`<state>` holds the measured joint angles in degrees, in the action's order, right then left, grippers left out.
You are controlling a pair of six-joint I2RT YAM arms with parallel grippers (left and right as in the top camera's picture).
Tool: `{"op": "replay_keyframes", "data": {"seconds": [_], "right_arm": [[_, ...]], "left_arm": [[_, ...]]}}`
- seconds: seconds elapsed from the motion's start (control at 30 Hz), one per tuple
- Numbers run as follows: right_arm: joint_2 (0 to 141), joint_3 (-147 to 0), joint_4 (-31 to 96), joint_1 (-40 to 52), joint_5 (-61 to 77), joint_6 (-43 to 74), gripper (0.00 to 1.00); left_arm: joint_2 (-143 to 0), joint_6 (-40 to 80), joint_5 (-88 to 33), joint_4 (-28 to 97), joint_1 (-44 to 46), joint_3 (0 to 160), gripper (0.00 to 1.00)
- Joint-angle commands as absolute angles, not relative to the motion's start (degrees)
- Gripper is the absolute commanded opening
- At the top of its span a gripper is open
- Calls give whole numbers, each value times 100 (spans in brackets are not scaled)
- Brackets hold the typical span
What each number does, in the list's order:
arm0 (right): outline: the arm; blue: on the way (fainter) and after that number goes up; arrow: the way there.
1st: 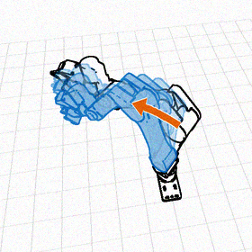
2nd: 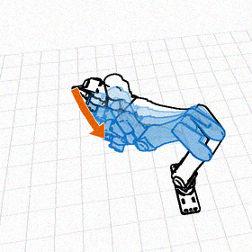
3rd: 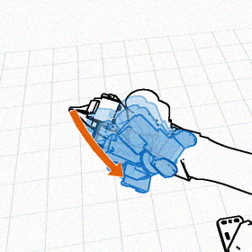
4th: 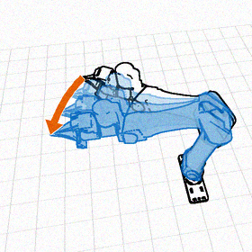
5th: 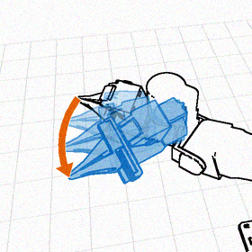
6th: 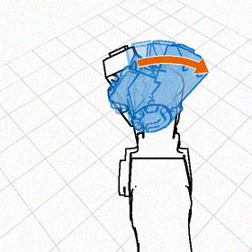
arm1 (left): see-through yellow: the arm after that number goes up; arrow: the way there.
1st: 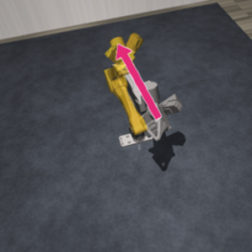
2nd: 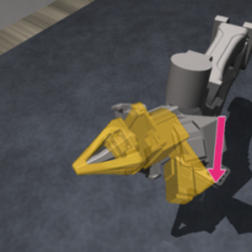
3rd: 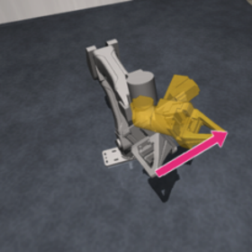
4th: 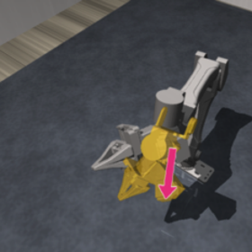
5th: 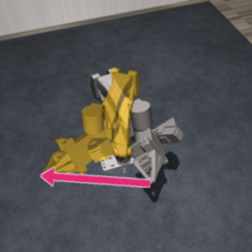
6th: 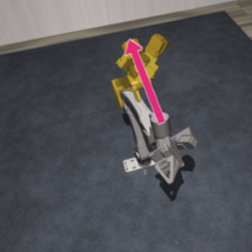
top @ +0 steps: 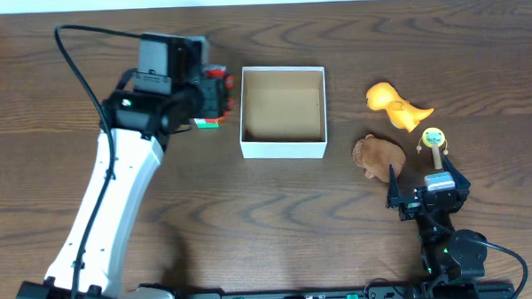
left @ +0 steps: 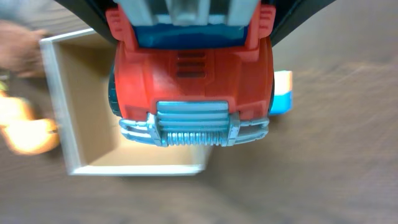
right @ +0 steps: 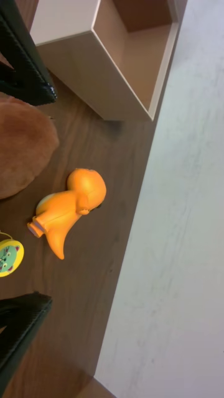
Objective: Pack container
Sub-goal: 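Lift the red truck with the left gripper and carry it over the box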
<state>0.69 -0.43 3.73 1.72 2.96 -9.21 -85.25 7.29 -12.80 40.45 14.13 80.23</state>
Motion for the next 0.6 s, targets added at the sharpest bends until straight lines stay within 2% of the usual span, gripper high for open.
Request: {"op": "replay_keyframes", "data": {"seconds": [0.0, 0.3, 0.57], "right_arm": [[38, -32, 395, 97, 283, -816, 99], [38, -32, 392, 97, 281, -816, 99], [38, -32, 395, 97, 281, -816, 99]], "left_arm": [[-8532, 1177, -1417, 3793, 1798, 8132, 36], [-9139, 1173, -1011, 3081, 2596, 8130, 36], [-9977, 1170, -897, 2936, 2692, 8130, 36]]}}
